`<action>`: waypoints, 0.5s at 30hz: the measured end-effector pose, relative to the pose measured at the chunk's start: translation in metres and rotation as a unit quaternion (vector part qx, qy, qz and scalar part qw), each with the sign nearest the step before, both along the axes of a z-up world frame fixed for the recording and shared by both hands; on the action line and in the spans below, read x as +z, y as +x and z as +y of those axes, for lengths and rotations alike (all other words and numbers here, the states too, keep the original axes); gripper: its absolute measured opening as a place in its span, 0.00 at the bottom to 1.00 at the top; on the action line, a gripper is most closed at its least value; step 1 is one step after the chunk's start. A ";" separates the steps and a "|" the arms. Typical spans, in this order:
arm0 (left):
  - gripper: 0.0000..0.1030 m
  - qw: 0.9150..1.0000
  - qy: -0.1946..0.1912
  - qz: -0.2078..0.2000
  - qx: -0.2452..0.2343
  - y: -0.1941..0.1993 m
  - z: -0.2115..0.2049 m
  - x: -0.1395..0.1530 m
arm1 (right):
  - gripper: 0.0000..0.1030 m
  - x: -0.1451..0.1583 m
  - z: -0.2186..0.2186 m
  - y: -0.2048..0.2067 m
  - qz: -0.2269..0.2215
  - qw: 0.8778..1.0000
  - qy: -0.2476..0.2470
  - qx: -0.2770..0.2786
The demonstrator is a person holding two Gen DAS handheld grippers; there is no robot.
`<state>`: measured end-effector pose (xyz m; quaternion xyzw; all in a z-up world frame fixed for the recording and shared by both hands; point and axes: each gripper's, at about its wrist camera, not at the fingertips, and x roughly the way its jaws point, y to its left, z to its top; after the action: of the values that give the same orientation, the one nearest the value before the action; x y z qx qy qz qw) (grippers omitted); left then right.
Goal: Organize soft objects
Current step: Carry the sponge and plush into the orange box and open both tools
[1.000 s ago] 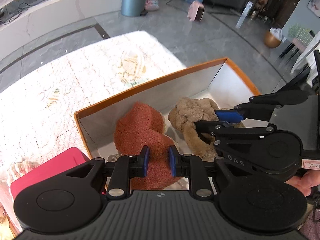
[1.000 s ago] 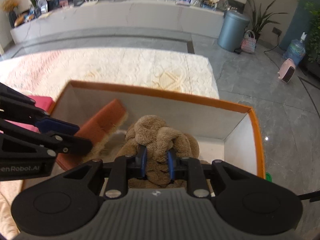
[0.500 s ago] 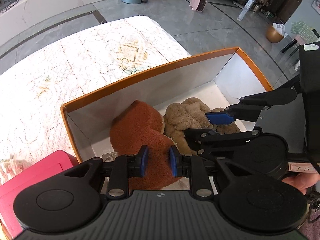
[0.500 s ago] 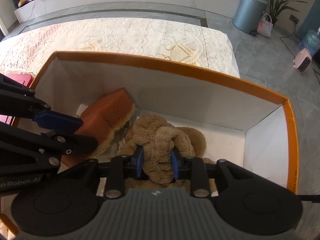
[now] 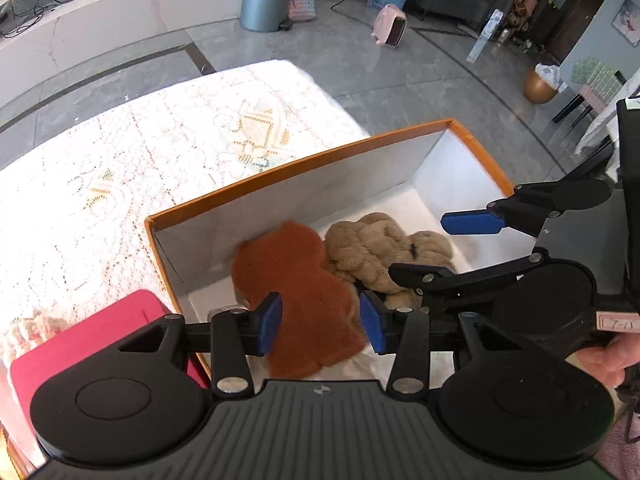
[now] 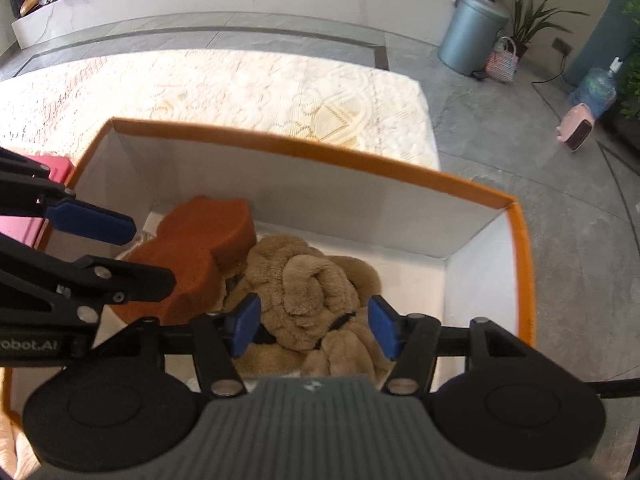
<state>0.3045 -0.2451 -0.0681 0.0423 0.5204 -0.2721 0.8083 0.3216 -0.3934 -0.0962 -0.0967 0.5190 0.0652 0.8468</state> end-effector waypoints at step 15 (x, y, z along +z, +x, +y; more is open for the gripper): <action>0.51 0.993 -0.027 -0.118 0.014 -0.091 0.056 0.067 | 0.60 0.066 0.038 -0.079 -0.082 0.996 0.014 -0.012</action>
<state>0.2135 -0.1887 -0.0007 0.0444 0.4146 -0.2677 0.8686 0.2423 -0.3555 -0.0306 -0.0838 0.4477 0.0544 0.8886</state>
